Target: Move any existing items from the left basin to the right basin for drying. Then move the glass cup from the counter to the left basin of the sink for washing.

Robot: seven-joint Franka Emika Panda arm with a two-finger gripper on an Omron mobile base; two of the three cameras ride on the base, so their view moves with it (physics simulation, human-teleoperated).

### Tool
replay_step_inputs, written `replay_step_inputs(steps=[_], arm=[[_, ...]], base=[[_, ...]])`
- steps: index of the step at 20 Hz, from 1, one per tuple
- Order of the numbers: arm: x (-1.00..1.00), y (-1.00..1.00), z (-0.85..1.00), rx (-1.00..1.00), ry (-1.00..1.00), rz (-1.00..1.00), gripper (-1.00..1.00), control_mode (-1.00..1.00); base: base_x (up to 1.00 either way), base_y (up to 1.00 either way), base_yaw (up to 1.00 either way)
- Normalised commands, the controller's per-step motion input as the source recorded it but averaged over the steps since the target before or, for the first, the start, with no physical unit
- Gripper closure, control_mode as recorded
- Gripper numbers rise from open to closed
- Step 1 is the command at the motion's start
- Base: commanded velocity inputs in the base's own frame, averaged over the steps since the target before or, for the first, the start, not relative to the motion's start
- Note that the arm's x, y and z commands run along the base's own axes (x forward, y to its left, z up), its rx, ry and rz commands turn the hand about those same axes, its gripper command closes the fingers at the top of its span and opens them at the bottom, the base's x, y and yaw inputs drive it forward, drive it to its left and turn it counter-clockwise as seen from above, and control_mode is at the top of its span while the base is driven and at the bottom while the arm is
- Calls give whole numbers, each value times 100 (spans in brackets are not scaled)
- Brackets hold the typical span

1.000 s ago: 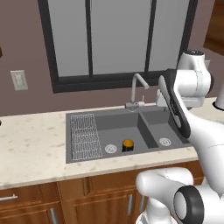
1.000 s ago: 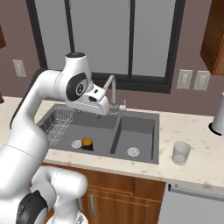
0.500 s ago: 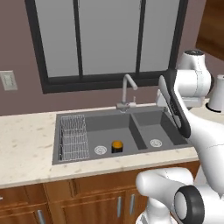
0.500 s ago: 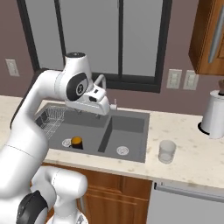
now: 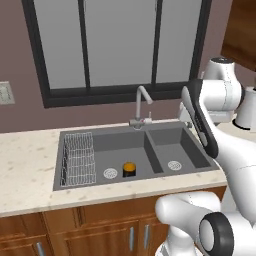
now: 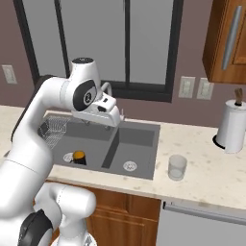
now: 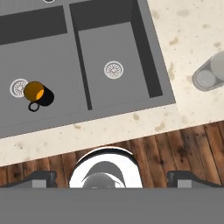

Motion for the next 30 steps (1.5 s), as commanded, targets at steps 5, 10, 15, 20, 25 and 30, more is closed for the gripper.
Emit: replay_step_inputs(steps=[5, 10, 15, 20, 25, 30], arm=[[0, 0, 0, 0, 0, 0, -100, 100], [0, 0, 0, 0, 0, 0, -100, 100], [0, 0, 0, 0, 0, 0, -100, 100], [0, 0, 0, 0, 0, 0, -100, 100], [0, 0, 0, 0, 0, 0, -100, 100], [0, 0, 0, 0, 1, 0, -100, -100]], base=[[30, 0, 0], [11, 0, 0], [24, 0, 0], [36, 0, 0], [35, 0, 0], [7, 0, 0]])
